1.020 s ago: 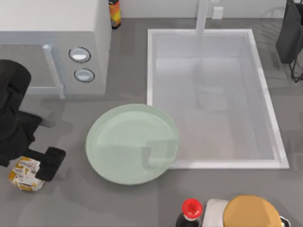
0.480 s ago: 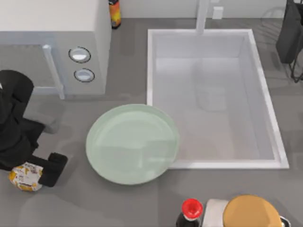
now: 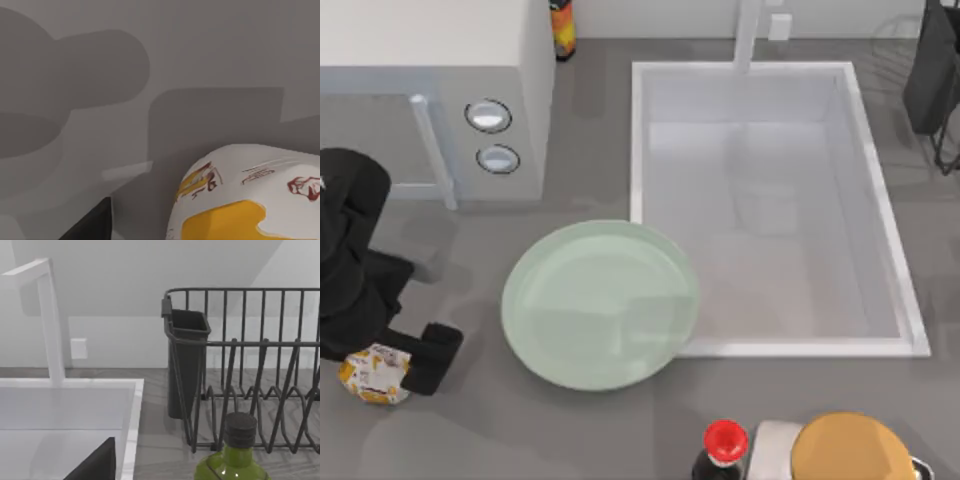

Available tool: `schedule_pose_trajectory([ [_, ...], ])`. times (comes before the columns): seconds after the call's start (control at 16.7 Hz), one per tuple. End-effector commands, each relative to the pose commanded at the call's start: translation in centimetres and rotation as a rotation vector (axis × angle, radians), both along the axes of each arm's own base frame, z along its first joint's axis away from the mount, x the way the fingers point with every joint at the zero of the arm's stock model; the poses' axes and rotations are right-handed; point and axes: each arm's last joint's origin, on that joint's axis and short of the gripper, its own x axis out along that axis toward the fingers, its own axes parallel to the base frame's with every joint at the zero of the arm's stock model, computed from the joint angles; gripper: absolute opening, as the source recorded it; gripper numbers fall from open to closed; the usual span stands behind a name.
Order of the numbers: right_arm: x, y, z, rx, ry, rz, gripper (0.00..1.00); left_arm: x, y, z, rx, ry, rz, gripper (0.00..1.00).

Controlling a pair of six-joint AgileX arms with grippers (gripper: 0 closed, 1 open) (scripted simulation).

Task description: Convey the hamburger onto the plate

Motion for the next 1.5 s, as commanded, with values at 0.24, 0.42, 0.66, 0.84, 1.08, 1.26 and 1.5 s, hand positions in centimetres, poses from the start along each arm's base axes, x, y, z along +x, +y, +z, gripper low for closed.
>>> schedule_pose_trajectory([
  [0.24, 0.0, 0.0, 0.0, 0.000, 0.000, 0.000, 1.00, 0.0, 0.0, 0.0, 0.000, 0.000, 0.000, 0.10],
  [0.42, 0.0, 0.0, 0.0, 0.000, 0.000, 0.000, 1.00, 0.0, 0.0, 0.0, 0.000, 0.000, 0.000, 0.00],
  [0.66, 0.0, 0.0, 0.0, 0.000, 0.000, 0.000, 1.00, 0.0, 0.0, 0.0, 0.000, 0.000, 0.000, 0.00],
  [0.84, 0.0, 0.0, 0.0, 0.000, 0.000, 0.000, 1.00, 0.1, 0.0, 2.2, -0.015, -0.033, 0.001, 0.00],
  [1.08, 0.0, 0.0, 0.0, 0.000, 0.000, 0.000, 1.00, 0.6, -0.1, 4.0, -0.015, -0.039, -0.003, 0.00],
  [1.26, 0.0, 0.0, 0.0, 0.000, 0.000, 0.000, 1.00, 0.6, -0.1, 7.2, -0.012, -0.014, -0.001, 0.00],
  [1.5, 0.0, 0.0, 0.0, 0.000, 0.000, 0.000, 1.00, 0.2, 0.0, 11.5, -0.013, -0.023, 0.001, 0.00],
])
